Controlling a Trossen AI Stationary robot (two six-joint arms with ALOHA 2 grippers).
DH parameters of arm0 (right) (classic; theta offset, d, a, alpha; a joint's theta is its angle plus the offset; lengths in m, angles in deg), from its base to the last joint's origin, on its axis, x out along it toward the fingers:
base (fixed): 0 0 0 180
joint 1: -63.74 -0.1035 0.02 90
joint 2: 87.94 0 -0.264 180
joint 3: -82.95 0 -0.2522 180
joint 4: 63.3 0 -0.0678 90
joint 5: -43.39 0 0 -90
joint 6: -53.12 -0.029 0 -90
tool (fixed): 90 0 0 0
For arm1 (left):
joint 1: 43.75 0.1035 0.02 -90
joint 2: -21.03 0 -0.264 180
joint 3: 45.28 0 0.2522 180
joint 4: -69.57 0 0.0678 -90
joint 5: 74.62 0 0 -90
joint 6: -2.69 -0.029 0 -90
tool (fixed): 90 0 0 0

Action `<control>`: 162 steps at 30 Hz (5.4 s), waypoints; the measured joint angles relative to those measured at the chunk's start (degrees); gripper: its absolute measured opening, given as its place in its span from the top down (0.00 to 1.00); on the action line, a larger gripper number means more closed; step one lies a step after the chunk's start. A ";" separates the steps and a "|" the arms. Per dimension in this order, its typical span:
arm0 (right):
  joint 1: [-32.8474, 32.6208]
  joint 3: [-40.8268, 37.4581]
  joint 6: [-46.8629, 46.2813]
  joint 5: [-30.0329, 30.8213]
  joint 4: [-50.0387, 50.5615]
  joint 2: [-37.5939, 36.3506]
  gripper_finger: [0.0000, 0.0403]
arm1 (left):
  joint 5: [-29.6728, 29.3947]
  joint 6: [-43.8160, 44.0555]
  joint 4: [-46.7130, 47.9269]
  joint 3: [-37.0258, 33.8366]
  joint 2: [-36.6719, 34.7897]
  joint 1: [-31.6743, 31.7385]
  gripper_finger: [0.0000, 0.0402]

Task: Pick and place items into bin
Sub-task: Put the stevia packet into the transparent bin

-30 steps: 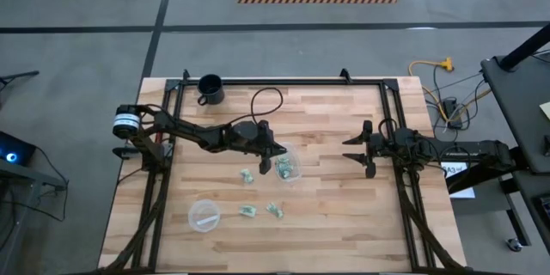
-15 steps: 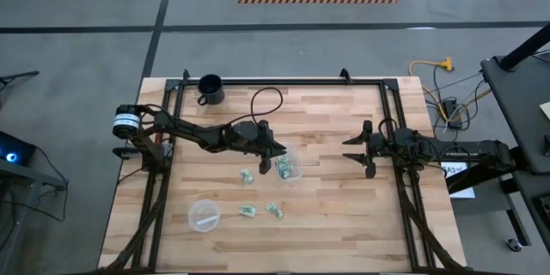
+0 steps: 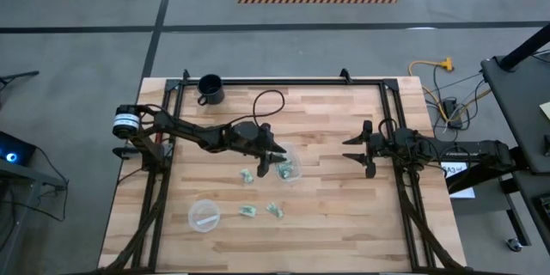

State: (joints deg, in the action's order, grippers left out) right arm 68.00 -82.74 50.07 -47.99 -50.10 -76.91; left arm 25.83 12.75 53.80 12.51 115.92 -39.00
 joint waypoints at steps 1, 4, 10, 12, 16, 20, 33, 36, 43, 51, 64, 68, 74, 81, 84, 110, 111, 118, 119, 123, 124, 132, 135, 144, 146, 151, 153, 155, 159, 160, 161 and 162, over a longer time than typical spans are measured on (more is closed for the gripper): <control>0.01 0.00 0.07 0.01 0.01 0.00 0.55 | 0.02 -0.01 0.01 0.00 -0.02 0.00 0.68; 0.01 -0.01 0.48 0.01 0.00 0.00 0.55 | 0.05 0.00 0.01 0.00 -0.06 0.00 0.63; 0.00 -0.01 0.49 0.01 0.00 0.00 0.55 | 0.05 -0.01 0.01 0.00 -0.07 0.00 0.53; -0.01 -0.01 0.35 0.01 0.00 0.00 0.55 | 0.05 0.00 0.03 0.00 -0.07 0.00 0.50; -0.01 -0.01 0.41 0.01 0.00 0.00 0.55 | 0.05 -0.01 0.02 0.00 -0.07 0.00 0.44; 0.01 -0.01 0.15 -0.01 0.00 0.00 0.55 | 0.12 -0.02 0.01 0.00 -0.07 -0.02 0.40; 0.01 -0.01 0.19 -0.01 0.00 0.00 0.55 | 7.28 -4.53 -0.03 2.41 -0.33 -2.85 0.38; 0.01 -0.01 0.48 0.00 0.00 0.00 0.55 | 8.40 -7.87 0.01 3.14 -0.33 -4.77 0.38; 0.01 0.01 0.45 -0.01 0.00 0.00 0.55 | 9.01 -16.66 0.16 3.41 -0.33 -9.20 0.38; -0.01 0.01 0.44 -0.01 0.00 0.00 0.55 | 8.91 -19.87 4.57 4.49 -0.33 -11.82 0.38; 0.00 0.00 0.47 0.01 0.00 0.00 0.55 | -0.50 -20.21 33.19 16.59 -0.42 -16.51 0.39; 0.01 0.01 0.39 -0.01 0.00 0.00 0.55 | -2.93 -22.88 33.17 17.22 -0.42 -19.36 0.39; 0.00 -0.01 0.27 0.01 0.00 0.00 0.55 | -9.67 -24.51 33.84 17.50 -0.42 -23.22 0.39; 0.01 -0.01 0.41 0.05 -0.03 0.00 0.55 | -9.79 -23.95 32.52 16.58 2.55 -24.79 0.39; 0.01 0.00 0.35 0.03 -0.02 0.09 0.55 | -9.75 -23.96 30.62 16.28 5.69 -24.65 0.39; 0.00 -0.01 0.19 -0.01 -0.11 0.65 0.55 | -3.44 -20.74 26.54 17.04 16.54 -22.63 0.39; 0.01 -0.01 0.12 -0.01 -0.08 0.70 0.55 | -3.34 -20.72 26.43 17.07 16.86 -22.54 0.39; 0.00 -0.01 0.20 -0.01 -0.08 0.74 0.55 | -3.22 -20.67 26.50 17.03 16.72 -22.34 0.39; 0.01 -0.01 0.18 -0.01 -0.09 0.74 0.55 | -3.19 -20.67 26.52 17.03 16.72 -22.34 0.39; -0.01 -0.01 0.20 -0.01 -0.09 0.74 0.55 | -3.12 -20.71 26.59 17.00 16.70 -22.34 0.41; 0.01 -0.01 0.11 -0.01 -0.09 0.74 0.55 | -3.03 -20.79 26.61 16.98 16.70 -22.34 0.43; -0.01 -0.01 0.18 -0.01 -0.09 0.74 0.55 | -0.77 -21.19 26.87 16.95 16.70 -21.60 0.80; 0.00 -0.01 0.22 -0.01 -0.09 0.74 0.55 | -0.09 -22.65 27.19 16.94 16.70 -21.33 0.96; 0.01 -0.01 0.20 -0.01 -0.09 0.74 0.55 | 1.38 -24.06 27.55 17.00 16.70 -21.31 1.00; 0.01 -0.01 0.11 0.01 -0.09 0.74 0.55 | 1.36 -24.44 27.68 17.13 16.72 -21.31 1.00; -0.01 -0.01 0.15 0.00 -0.09 0.74 0.55 | -0.25 -24.74 27.99 17.58 16.59 -21.41 1.00; 0.01 -0.01 0.20 0.01 -0.09 0.74 0.55 | -0.96 -25.84 28.04 17.86 16.52 -21.46 1.00; 0.01 -0.01 0.16 0.01 -0.09 0.74 0.55 | -3.10 -26.85 27.37 18.05 16.51 -21.49 1.00; -0.01 -0.01 0.09 0.01 -0.09 0.74 0.55 | -10.72 -27.17 24.29 18.07 16.30 -21.36 1.00; 0.00 -0.01 0.17 0.01 -0.09 0.74 0.55 | -12.13 -27.21 23.57 18.05 16.28 -21.36 1.00; -0.01 -0.01 0.20 0.01 -0.09 0.74 0.55 | -12.81 -27.27 22.98 18.05 16.28 -21.36 1.00; -0.01 -0.01 0.17 0.01 -0.09 0.74 0.55 | -13.31 -27.35 22.55 18.05 16.28 -21.39 1.00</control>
State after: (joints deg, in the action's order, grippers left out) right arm 67.99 -82.75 50.24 -47.98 -50.18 -76.17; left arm 12.52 -14.60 76.35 30.56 132.21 -60.38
